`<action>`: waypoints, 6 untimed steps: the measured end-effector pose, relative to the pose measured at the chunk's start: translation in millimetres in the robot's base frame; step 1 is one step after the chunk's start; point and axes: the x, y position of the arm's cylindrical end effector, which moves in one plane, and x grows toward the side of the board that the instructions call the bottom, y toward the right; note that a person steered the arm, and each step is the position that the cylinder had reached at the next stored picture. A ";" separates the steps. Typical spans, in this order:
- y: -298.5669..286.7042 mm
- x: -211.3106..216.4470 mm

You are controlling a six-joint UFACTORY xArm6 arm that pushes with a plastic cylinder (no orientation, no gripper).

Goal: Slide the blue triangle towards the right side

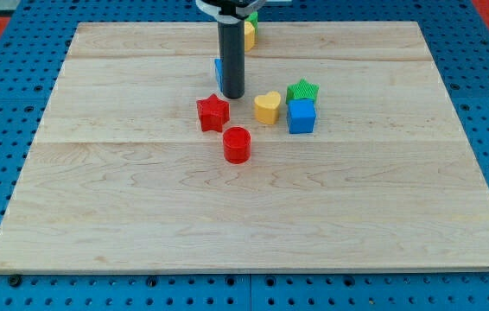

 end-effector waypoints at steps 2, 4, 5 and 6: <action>-63.0 -51.0; -21.5 -55.1; 3.1 12.3; -14.8 -26.0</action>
